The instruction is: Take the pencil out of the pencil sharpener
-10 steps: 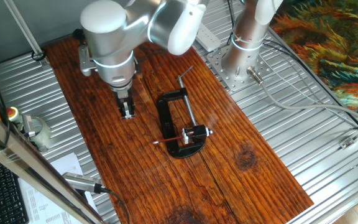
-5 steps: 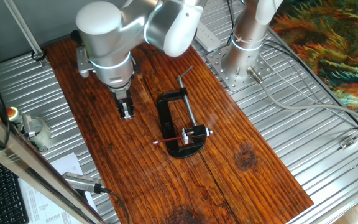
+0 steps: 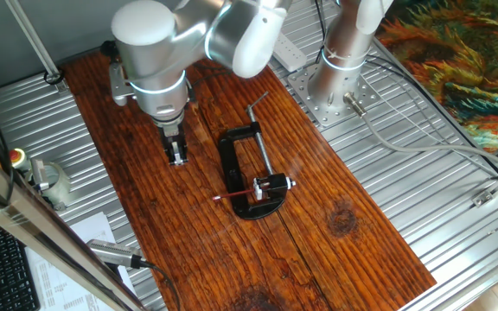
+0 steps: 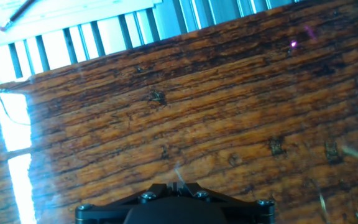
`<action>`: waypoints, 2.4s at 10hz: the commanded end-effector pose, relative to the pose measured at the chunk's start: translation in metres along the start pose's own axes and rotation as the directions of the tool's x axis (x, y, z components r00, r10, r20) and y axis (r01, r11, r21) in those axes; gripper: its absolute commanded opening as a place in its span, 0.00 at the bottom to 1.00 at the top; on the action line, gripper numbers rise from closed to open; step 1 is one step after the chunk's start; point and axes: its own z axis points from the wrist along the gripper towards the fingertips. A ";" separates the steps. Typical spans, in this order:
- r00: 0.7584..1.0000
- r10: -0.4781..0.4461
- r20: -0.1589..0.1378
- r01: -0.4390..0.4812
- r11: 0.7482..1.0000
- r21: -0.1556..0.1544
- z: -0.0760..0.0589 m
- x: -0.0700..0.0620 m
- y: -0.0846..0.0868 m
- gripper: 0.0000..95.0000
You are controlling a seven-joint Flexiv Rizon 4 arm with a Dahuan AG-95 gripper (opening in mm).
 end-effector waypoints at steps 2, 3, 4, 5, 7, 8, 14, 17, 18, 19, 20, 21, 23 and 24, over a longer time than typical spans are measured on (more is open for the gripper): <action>0.997 -0.052 -0.055 0.052 0.999 -0.009 0.000 -0.001 0.001 0.00; 0.996 -0.061 -0.057 0.060 0.998 -0.034 0.000 -0.001 0.001 0.00; 0.997 -0.053 -0.057 0.051 0.998 -0.036 0.000 -0.001 0.001 0.00; 0.998 -0.034 -0.058 0.032 0.999 -0.035 0.002 0.002 0.009 0.00; 0.998 0.012 -0.061 -0.014 0.999 -0.032 0.006 0.011 0.041 0.00; 0.998 0.020 -0.060 -0.022 0.999 -0.032 0.005 0.016 0.049 0.00; 0.997 0.055 -0.055 -0.056 0.998 -0.012 0.017 0.055 0.074 0.00; 0.995 0.016 -0.100 -0.018 1.000 -0.018 0.017 0.055 0.074 0.00; 0.995 0.004 -0.105 -0.006 1.000 -0.014 0.017 0.055 0.074 0.00; 0.994 0.004 -0.106 -0.004 1.000 -0.008 0.017 0.055 0.074 0.00; 0.994 0.017 -0.104 -0.017 1.000 -0.002 0.019 0.057 0.077 0.00; 0.994 0.031 -0.102 -0.030 1.000 0.007 0.020 0.061 0.083 0.00; 0.995 0.036 -0.095 -0.035 0.999 0.016 0.023 0.068 0.089 0.00; 0.995 0.041 -0.094 -0.040 0.999 0.018 0.025 0.071 0.093 0.00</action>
